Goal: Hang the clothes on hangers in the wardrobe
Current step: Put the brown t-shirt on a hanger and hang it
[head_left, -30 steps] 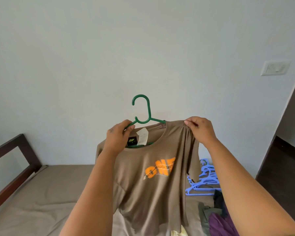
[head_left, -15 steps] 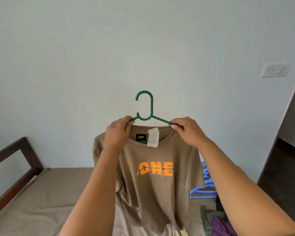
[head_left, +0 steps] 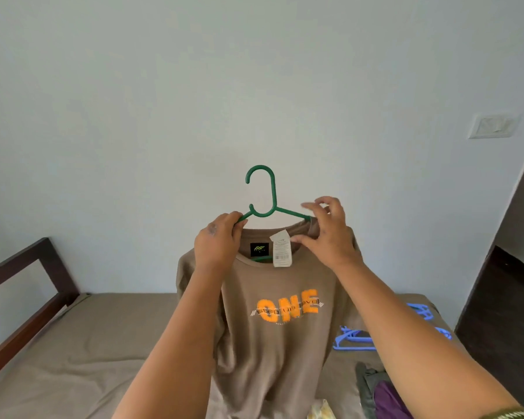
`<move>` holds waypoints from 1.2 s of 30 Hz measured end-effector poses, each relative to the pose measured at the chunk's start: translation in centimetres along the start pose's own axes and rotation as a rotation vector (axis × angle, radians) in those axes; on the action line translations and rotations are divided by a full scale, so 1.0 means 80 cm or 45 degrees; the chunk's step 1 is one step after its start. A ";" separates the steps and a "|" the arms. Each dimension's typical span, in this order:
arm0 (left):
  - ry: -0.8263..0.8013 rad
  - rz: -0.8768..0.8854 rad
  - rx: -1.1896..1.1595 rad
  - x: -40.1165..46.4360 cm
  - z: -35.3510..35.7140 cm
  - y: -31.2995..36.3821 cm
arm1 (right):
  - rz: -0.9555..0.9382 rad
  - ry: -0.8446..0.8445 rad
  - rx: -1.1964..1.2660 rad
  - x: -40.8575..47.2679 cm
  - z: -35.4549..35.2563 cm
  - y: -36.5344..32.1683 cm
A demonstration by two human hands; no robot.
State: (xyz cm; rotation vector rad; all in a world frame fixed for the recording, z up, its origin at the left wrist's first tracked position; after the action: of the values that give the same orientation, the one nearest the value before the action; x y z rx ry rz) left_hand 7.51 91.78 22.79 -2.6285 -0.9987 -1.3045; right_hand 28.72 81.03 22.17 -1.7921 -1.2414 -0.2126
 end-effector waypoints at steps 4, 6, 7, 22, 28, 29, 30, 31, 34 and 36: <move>0.066 0.051 -0.080 0.009 -0.013 0.000 | 0.106 -0.170 -0.120 0.005 -0.003 0.022; 0.079 0.144 -0.138 0.016 -0.016 0.004 | 0.035 -0.086 -0.245 0.005 -0.016 0.029; 0.075 0.186 -0.165 0.019 -0.015 0.007 | -0.002 -0.023 -0.287 0.005 -0.024 0.032; -0.146 0.173 -0.305 -0.031 -0.018 0.066 | 0.234 0.187 -0.245 -0.113 -0.178 0.034; -0.280 0.338 -0.593 -0.085 -0.096 0.138 | 0.315 0.229 -0.352 -0.250 -0.277 -0.002; -0.286 0.380 -0.630 -0.100 -0.111 0.156 | 0.328 0.257 -0.379 -0.280 -0.297 -0.012; -0.277 0.426 -0.667 -0.116 -0.126 0.176 | 0.354 0.279 -0.411 -0.312 -0.316 -0.022; -0.260 0.481 -0.713 -0.135 -0.141 0.196 | 0.386 0.300 -0.444 -0.346 -0.336 -0.033; -0.248 0.590 -0.914 -0.191 -0.173 0.254 | 0.482 0.367 -0.545 -0.455 -0.398 -0.062; -0.292 0.683 -1.002 -0.225 -0.193 0.299 | 0.563 0.420 -0.577 -0.527 -0.440 -0.083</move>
State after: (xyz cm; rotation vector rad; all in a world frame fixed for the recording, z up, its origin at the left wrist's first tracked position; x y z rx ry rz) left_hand 2.32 58.58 25.28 -3.2771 0.3366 -1.4595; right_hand 14.97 27.43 21.18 -2.2551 -0.5694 -0.5418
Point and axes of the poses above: each hand's wrist, its own x-axis towards the middle knuckle, its own z-axis out of the palm, y = z × x, the point moved 6 cm from there along x, towards the middle knuckle, and after that the axes turned 11 degrees about z, right-handed, at the moved point
